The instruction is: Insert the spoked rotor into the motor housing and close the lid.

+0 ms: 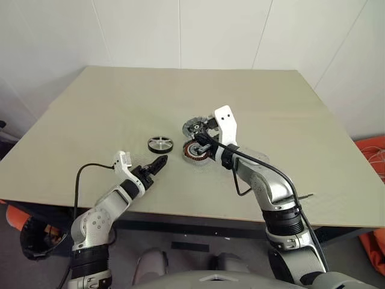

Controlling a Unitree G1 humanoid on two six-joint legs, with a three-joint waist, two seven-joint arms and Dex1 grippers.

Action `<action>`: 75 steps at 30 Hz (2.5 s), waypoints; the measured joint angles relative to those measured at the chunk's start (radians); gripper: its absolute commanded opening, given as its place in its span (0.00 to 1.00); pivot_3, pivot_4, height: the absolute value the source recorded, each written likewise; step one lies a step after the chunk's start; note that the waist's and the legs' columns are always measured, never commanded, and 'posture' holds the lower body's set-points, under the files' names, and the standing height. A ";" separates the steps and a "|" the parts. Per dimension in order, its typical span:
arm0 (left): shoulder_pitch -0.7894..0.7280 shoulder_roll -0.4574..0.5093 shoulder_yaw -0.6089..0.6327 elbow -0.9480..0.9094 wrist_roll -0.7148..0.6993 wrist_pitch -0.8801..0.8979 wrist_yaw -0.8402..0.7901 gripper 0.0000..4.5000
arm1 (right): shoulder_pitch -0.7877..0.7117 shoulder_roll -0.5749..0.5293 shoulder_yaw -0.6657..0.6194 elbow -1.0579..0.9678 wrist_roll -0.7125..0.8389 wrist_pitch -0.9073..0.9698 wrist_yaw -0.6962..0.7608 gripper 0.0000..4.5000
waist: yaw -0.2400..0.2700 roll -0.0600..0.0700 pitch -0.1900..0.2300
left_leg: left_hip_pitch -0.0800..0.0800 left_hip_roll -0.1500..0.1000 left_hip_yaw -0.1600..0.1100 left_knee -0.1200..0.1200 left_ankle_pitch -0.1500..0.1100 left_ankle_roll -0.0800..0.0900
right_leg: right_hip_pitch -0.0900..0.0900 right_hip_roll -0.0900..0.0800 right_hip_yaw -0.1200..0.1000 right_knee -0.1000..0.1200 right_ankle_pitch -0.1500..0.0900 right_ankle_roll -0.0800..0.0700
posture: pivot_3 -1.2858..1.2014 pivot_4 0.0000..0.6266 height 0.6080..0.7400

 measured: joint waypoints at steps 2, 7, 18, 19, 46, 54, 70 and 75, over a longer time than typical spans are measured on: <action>-0.014 -0.002 0.023 0.032 -0.028 0.000 0.006 1.00 | 0.014 -0.003 -0.009 -0.026 0.006 0.017 -0.007 0.01 | 0.000 0.000 0.000 | 0.002 0.000 0.000 0.000 0.000 0.000 | 0.001 0.000 0.000 0.000 0.000 0.000 | 0.52 0.00 1.00; -0.073 -0.001 0.058 0.131 -0.057 -0.011 -0.004 1.00 | 0.050 -0.006 -0.038 -0.063 0.023 0.051 -0.030 0.01 | 0.002 0.000 0.000 | 0.006 0.000 0.000 -0.001 0.000 -0.001 | 0.004 0.000 0.000 0.000 -0.001 0.001 | 0.52 0.00 1.00; -0.166 0.006 0.074 0.311 -0.055 -0.070 -0.061 1.00 | 0.057 -0.004 -0.045 -0.085 0.036 0.066 -0.061 0.01 | 0.005 0.001 0.000 | 0.009 -0.001 -0.003 -0.003 0.001 -0.002 | 0.004 0.000 0.000 -0.004 -0.001 0.003 | 0.52 0.00 1.00; -0.174 0.006 0.075 0.322 -0.053 -0.075 -0.066 1.00 | 0.057 -0.004 -0.045 -0.085 0.037 0.067 -0.062 0.01 | 0.005 0.002 0.000 | 0.010 -0.001 -0.003 -0.003 0.001 -0.002 | 0.002 0.000 -0.001 -0.006 -0.002 0.003 | 0.52 0.00 1.00; -0.357 -0.091 0.128 0.515 -0.052 -0.139 -0.096 1.00 | 0.078 -0.017 -0.044 -0.090 0.053 0.068 -0.082 0.01 | 0.015 0.000 0.024 | 0.004 -0.011 -0.017 -0.028 0.009 -0.014 | 0.016 -0.020 -0.035 -0.064 0.022 0.017 | 0.52 0.00 1.00; -0.374 -0.144 0.128 0.469 -0.077 -0.104 -0.010 0.67 | 0.077 -0.020 -0.044 -0.090 0.054 0.067 -0.085 0.00 | 0.028 -0.004 0.022 | -0.018 -0.012 -0.021 -0.012 0.010 -0.003 | -0.019 -0.011 -0.020 -0.015 0.027 -0.002 | 0.52 0.00 1.00; -0.279 -0.161 0.173 0.248 -0.234 -0.033 0.210 0.00 | 0.077 -0.023 -0.044 -0.090 0.056 0.059 -0.088 0.00 | 0.027 -0.004 0.023 | 0.005 -0.001 -0.021 -0.005 0.008 -0.010 | 0.007 -0.003 -0.018 -0.018 0.017 0.000 | 0.52 0.00 1.00; -0.276 -0.158 0.179 0.251 -0.263 -0.033 0.230 0.00 | 0.077 -0.027 -0.044 -0.090 0.056 0.056 -0.084 0.00 | 0.026 -0.004 0.022 | 0.005 -0.001 -0.021 -0.005 0.009 -0.011 | 0.006 -0.003 -0.017 -0.018 0.018 0.001 | 0.52 0.00 1.00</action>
